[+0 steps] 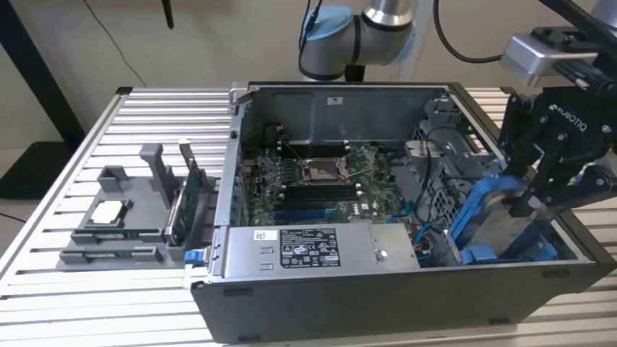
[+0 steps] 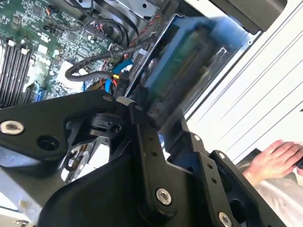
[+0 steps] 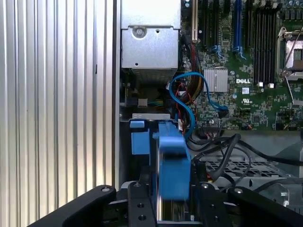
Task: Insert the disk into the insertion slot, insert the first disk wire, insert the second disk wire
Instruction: 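Insert the disk into the insertion slot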
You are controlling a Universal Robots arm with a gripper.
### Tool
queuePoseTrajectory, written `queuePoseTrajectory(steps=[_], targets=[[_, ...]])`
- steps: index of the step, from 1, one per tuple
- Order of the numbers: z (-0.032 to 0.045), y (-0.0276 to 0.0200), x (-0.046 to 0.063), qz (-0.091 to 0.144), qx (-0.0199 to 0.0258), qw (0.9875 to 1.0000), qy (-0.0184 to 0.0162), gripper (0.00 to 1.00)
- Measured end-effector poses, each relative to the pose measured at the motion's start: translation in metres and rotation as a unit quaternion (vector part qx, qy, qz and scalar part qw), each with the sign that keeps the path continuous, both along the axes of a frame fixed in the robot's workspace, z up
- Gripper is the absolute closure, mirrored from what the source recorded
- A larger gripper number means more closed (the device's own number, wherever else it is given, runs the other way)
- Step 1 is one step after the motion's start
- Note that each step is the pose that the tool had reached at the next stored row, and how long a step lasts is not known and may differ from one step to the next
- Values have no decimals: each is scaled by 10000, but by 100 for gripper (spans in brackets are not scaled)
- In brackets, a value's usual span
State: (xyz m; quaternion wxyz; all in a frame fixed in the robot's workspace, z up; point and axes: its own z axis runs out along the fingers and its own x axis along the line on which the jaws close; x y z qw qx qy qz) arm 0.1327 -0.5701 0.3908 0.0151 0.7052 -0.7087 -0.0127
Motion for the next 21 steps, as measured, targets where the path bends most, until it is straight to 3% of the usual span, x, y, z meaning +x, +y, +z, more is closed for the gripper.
queuePoseTrajectory(steps=[1, 2, 8, 14, 17, 21], targets=[[0, 0, 0, 0, 0, 10000, 0, 60], [-1, 0, 0, 0, 0, 10000, 0, 53], [2, 0, 0, 0, 1, 10000, 0, 53], [61, 7, -2, 0, 2, 10000, 0, 53], [64, 52, -9, 0, -5, 10000, 0, 53], [64, 150, -27, 0, -15, 10000, -1, 53]])
